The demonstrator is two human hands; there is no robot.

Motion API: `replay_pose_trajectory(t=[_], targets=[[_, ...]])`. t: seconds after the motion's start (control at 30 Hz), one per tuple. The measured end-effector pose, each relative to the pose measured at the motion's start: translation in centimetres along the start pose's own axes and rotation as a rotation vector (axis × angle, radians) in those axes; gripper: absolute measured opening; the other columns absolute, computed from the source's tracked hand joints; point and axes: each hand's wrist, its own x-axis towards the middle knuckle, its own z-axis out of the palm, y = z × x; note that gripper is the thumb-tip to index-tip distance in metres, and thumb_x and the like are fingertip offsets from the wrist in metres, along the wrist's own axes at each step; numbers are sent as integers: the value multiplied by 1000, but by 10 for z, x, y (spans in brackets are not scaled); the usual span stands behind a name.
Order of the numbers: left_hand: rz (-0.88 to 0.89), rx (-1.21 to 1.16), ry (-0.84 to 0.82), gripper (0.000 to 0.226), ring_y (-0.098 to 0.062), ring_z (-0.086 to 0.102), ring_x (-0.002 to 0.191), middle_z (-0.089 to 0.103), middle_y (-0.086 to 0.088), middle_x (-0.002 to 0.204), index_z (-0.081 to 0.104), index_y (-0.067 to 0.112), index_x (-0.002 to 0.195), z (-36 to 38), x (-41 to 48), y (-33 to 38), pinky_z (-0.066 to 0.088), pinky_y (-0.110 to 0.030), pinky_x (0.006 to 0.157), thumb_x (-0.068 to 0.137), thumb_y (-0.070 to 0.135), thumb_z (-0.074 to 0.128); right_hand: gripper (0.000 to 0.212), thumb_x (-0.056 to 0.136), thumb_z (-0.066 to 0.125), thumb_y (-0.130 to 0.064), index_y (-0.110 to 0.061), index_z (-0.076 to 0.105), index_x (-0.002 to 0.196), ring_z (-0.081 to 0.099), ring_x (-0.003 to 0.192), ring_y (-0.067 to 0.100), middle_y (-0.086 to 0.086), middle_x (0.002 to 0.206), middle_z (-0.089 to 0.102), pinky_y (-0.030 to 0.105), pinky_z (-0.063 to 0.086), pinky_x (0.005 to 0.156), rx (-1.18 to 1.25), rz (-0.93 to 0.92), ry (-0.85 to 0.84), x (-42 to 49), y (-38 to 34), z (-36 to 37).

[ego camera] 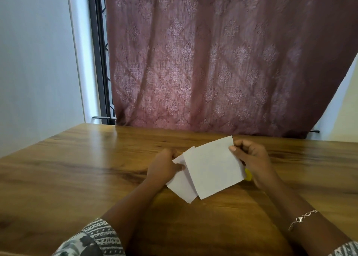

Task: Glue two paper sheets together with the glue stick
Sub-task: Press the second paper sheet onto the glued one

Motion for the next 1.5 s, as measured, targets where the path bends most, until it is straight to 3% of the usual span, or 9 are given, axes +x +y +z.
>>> replay_pose_trajectory(t=[0.07,0.13,0.23,0.47,0.67,0.83,1.0,1.17,1.5], targets=[[57,-100,65,9,-16,56,76,66,-6,86,62,12,78,-2,1,0,36,-22,53,82,19,64,11,85,57,-9,-16,64,80,59,79,20,4,85,66,26,47,65,3,54,-47,-2,1,5],[101,-180,79,12,-16,60,77,70,-5,90,68,9,85,-3,1,2,44,-28,60,82,20,65,9,85,58,-10,-12,66,84,61,82,24,8,90,68,30,48,68,13,80,-64,-6,0,10],[168,-261,62,12,-18,64,76,72,-6,86,70,10,82,-1,0,5,52,-34,69,79,21,68,9,82,60,-6,-12,67,82,62,78,19,5,88,69,21,50,62,45,77,-38,-10,-1,18],[259,-366,33,6,-12,64,68,69,3,75,71,11,80,3,-1,7,54,-31,65,77,16,71,19,77,64,0,-10,66,94,61,69,12,4,79,66,10,49,50,83,80,37,-12,-4,24],[274,-394,20,8,-9,63,67,69,-1,78,71,7,82,4,-1,8,51,-23,62,76,12,72,20,79,64,-2,-9,68,97,64,79,16,3,89,70,22,48,61,66,106,61,-14,-5,26],[267,-428,9,10,-15,65,71,73,-9,86,70,5,84,5,-1,10,53,-29,66,76,12,71,17,78,65,-4,-8,68,95,59,73,6,-10,80,65,8,45,48,27,116,83,-15,-6,28],[267,-438,-4,8,-10,62,68,68,-1,78,70,6,82,6,-2,11,52,-26,65,76,11,71,14,78,65,-5,-7,68,92,57,72,6,-8,78,64,12,44,53,13,115,101,-15,-7,30],[253,-440,-3,10,-18,66,76,72,-12,91,70,4,85,7,-1,12,55,-31,70,77,9,70,9,79,64,-5,-12,66,84,57,72,7,-8,77,64,17,41,57,22,128,110,-15,-7,31],[229,-445,-6,9,-18,66,79,72,-11,96,69,6,87,7,-4,15,54,-26,68,79,10,68,8,80,64,-5,-11,66,85,57,74,10,-6,79,64,20,41,58,31,149,127,-15,-8,32]])
